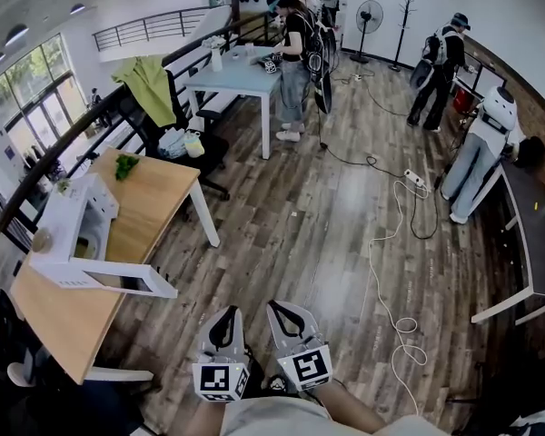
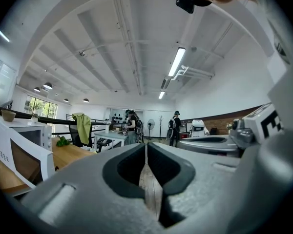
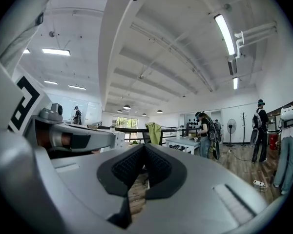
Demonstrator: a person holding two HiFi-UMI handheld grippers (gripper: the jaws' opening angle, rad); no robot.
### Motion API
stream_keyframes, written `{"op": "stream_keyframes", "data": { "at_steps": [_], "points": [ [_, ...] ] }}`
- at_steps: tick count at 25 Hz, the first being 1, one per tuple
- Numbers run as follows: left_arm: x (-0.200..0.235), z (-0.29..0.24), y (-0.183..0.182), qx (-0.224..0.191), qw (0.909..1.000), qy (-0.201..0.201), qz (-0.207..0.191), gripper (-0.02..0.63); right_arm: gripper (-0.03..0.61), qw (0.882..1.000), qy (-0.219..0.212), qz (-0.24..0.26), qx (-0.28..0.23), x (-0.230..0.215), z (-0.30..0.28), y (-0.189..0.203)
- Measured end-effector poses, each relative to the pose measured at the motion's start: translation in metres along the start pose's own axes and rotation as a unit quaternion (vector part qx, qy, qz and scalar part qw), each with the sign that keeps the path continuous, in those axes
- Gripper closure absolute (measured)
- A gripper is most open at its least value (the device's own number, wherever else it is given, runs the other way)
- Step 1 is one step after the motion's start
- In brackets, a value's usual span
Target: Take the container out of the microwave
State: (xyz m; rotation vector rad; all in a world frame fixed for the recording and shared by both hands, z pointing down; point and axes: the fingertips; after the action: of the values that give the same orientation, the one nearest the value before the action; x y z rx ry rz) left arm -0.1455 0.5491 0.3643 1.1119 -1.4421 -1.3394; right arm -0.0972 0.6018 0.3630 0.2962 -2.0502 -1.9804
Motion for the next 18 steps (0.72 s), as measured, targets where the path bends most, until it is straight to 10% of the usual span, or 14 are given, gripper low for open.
{"op": "stream_keyframes", "data": {
  "at_steps": [18],
  "points": [
    [0.074, -0.125, 0.0, -0.006, 0.9997, -0.012, 0.018, 0.575, 0.568, 1.0, -0.014, 0.003, 0.005, -0.058, -0.127, 0.004]
  ]
}}
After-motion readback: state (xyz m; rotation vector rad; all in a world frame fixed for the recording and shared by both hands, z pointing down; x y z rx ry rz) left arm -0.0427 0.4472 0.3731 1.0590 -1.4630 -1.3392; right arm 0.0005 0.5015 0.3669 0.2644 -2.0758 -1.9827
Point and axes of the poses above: the fingertips, and each gripper's own axes: z backward along the fingers, x to its left, y out of its underside, and after that the axes turned 2 degrees about -z, right-handed
